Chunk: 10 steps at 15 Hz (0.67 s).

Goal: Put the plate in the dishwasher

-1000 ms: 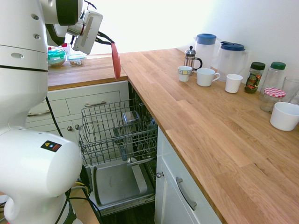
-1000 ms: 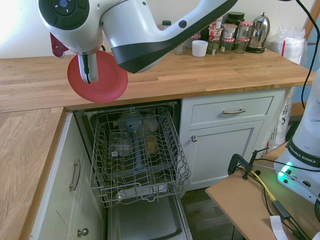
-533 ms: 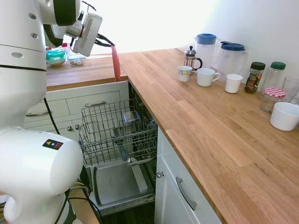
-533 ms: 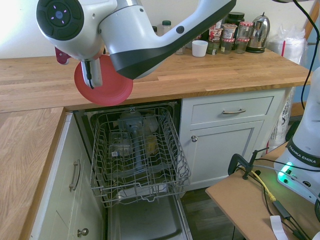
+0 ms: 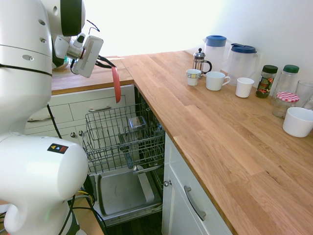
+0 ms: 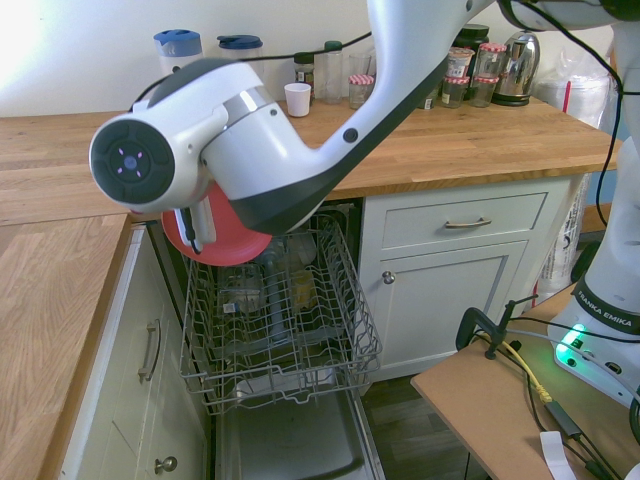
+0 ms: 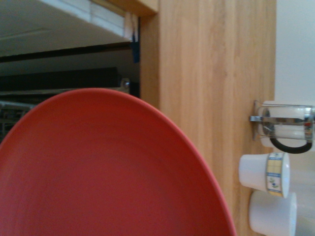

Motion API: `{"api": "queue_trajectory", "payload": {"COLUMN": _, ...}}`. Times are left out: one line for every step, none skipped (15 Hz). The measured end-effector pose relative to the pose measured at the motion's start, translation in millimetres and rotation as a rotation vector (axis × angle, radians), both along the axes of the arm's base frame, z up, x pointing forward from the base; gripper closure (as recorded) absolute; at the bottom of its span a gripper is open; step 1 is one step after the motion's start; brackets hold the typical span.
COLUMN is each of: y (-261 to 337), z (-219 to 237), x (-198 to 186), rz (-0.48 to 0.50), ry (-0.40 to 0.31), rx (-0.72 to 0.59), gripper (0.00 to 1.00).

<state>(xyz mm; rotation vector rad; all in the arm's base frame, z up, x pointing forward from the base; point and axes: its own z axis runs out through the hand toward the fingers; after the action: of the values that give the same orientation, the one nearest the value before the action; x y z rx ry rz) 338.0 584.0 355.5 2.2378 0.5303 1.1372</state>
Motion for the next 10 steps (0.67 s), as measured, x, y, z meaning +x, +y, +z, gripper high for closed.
{"api": "queue_trajectory", "payload": {"y": 1.4, "z": -15.4, "x": 0.3, "rz": 0.001, "ry": 0.008, "rx": 0.001, "gripper": 1.0}}
{"api": "queue_trajectory", "payload": {"y": 2.6, "z": -28.3, "x": 0.8, "rz": 0.004, "ry": 0.017, "rx": 0.007, "gripper": 1.0}}
{"api": "queue_trajectory", "payload": {"y": 3.3, "z": -38.9, "x": 1.0, "rz": 0.004, "ry": 0.024, "rx": 0.011, "gripper": 1.0}}
{"api": "queue_trajectory", "payload": {"y": 3.7, "z": -48.0, "x": 0.6, "rz": 0.001, "ry": 0.029, "rx": 0.015, "gripper": 1.0}}
{"api": "queue_trajectory", "payload": {"y": 4.5, "z": -55.5, "x": -0.8, "rz": 0.0, "ry": 0.033, "rx": 0.02, "gripper": 1.0}}
{"api": "queue_trajectory", "payload": {"y": 5.4, "z": -62.2, "x": -3.0, "rz": -0.001, "ry": 0.038, "rx": 0.021, "gripper": 1.0}}
{"api": "queue_trajectory", "payload": {"y": 5.7, "z": -69.8, "x": -4.9, "rz": -0.003, "ry": 0.042, "rx": 0.023, "gripper": 1.0}}
{"api": "queue_trajectory", "payload": {"y": 5.9, "z": -77.8, "x": -6.5, "rz": -0.005, "ry": 0.047, "rx": 0.026, "gripper": 1.0}}
{"api": "queue_trajectory", "payload": {"y": 6.0, "z": -86.1, "x": -7.0, "rz": -0.005, "ry": 0.053, "rx": 0.029, "gripper": 1.0}}
{"api": "queue_trajectory", "payload": {"y": 5.3, "z": -95.3, "x": -6.7, "rz": -0.008, "ry": 0.057, "rx": 0.033, "gripper": 1.0}}
